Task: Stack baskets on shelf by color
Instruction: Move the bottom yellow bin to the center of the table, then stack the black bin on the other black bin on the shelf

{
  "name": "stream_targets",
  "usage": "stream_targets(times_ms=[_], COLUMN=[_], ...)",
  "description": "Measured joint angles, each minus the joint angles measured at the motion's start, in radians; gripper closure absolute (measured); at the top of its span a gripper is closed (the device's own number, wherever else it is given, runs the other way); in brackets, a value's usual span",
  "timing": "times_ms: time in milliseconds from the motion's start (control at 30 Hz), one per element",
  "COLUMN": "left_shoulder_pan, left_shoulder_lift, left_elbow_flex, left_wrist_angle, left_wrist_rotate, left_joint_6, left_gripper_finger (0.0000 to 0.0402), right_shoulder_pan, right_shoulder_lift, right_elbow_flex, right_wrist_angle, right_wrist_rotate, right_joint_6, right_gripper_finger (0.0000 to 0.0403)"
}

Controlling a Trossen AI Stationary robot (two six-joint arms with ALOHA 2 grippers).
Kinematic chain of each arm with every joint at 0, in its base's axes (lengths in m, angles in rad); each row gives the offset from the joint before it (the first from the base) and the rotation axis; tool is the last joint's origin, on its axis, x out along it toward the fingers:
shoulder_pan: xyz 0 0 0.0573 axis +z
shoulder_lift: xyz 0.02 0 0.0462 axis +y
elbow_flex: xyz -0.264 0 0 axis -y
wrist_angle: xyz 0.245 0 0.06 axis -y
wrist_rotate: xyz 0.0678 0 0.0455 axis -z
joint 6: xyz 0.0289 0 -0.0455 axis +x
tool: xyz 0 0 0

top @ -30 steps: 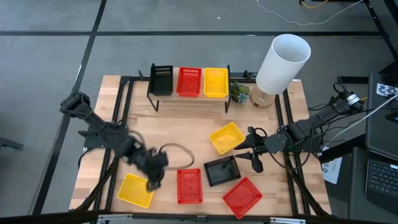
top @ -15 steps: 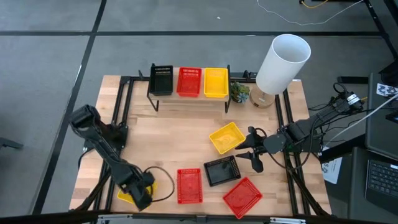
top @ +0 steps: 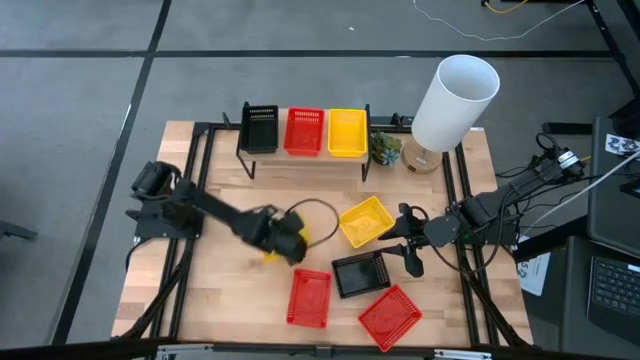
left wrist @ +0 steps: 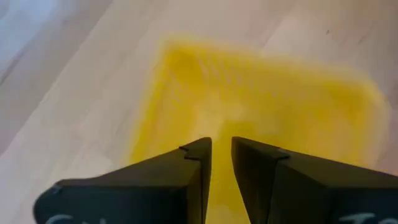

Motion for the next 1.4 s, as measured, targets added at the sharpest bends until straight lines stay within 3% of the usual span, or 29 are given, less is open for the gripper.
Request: stream_targets(times_ms=[167,433,533,633,767,900,1033,1233,1400], left_shoulder_pan=[0.022,-0.162,-0.256,-0.35,-0.409,-0.425,-0.41,-0.374,-0.353], left_shoulder_lift=[0.0,-0.044,-0.082,-0.119,-0.206,-0.315,-0.457,-0.63,-0.725], left_elbow_flex=[0.06,0.168,0.18,0.157,0.144,0.121,0.013,-0.217,-0.353], left_wrist_angle=[-0.063,-0.341,-0.348,-0.352,-0.377,-0.377,-0.334,-0.173,0.022], left_wrist_rotate=[0.19,0.212,0.235,0.239,0.076,-0.103,-0.282,-0.354,-0.368], left_joint_6=[0.158,0.122,0.229,0.282,0.228,0.285,0.32,0.313,0.363], left_gripper_finger=[0.0347,0.0347,0.0347,0.0347,0.0347,0.0347,0.0347,0.0347,0.0347], right_shoulder_pan=[0.0,0.0,-0.005,-0.015,-0.027,-0.039,-0.04,-0.034,-0.025], right_shoulder_lift=[0.0,0.001,0.021,0.059,0.107,0.169,0.265,0.423,0.523], right_elbow_flex=[0.0,0.0,0.001,0.001,0.018,0.101,0.21,0.339,0.401], right_wrist_angle=[0.0,0.01,0.041,0.059,0.08,0.057,-0.077,-0.296,-0.302], right_wrist_rotate=[-0.015,-0.034,0.062,0.064,0.034,0.029,0.026,-0.035,-0.171], right_joint_6=[0.039,0.047,0.032,-0.002,-0.028,-0.088,-0.122,-0.055,-0.084], right_gripper_finger=[0.0249,0.0249,0.0249,0.0249,0.0249,0.0249,0.0249,0.0249,0.0249])
